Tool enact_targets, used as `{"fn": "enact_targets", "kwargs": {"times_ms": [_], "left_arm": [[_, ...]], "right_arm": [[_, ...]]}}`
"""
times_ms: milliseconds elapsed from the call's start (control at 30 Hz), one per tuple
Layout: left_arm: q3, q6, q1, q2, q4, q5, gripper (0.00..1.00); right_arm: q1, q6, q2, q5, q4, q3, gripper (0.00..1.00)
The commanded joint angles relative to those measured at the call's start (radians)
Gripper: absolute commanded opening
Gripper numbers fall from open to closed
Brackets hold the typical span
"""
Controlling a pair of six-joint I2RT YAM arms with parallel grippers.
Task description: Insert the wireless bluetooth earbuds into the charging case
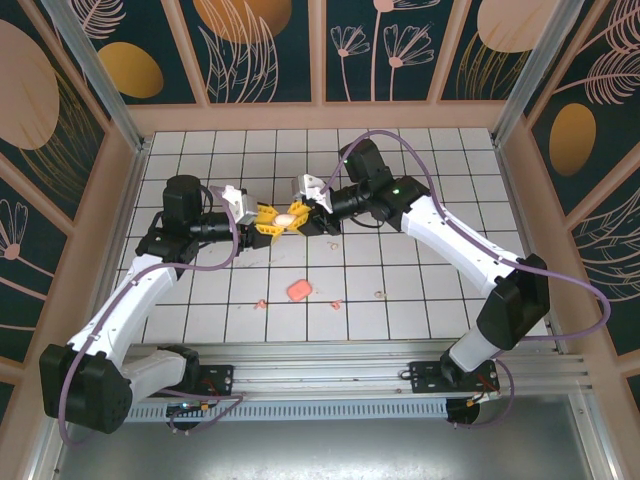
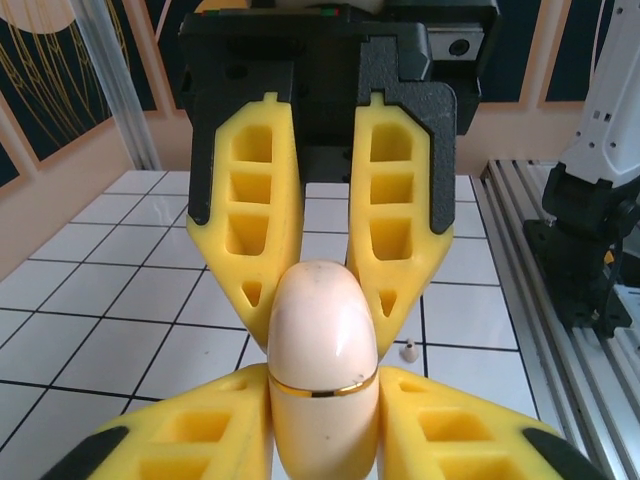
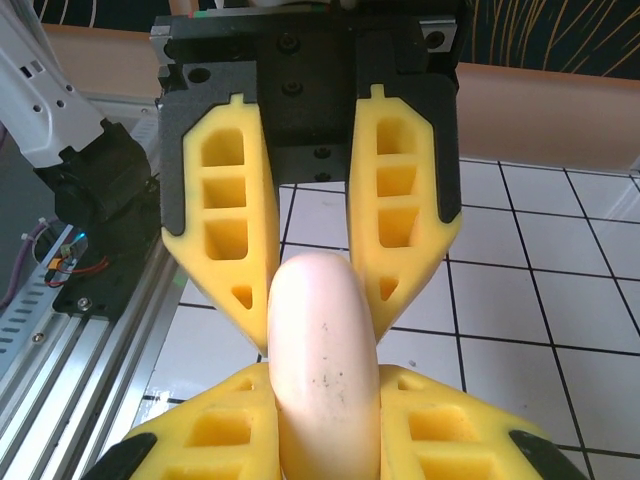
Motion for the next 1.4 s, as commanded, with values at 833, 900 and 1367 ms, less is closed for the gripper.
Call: {"fn": "enact_targets", "kwargs": {"times_ms": [833, 900, 1367], "left_arm": [[-0.02, 0.033, 0.001, -0.025, -0.005, -0.088, 0.41], [-0.023, 0.038, 0.001, -0.029, -0.007, -0.083, 0.47], [-0.01, 0.044, 0.001, -0.014, -0.012, -0.045, 0.55]], "right_arm": [[-0.012, 0.033, -0.026, -0.054, 0.087, 0.007, 0.16], [-0.012, 0.034, -0.028, -0.058, 0.087, 0.004, 0.16], [-0.005, 0.019, -0.026, -0.066, 0.076, 0.029, 0.16]]}}
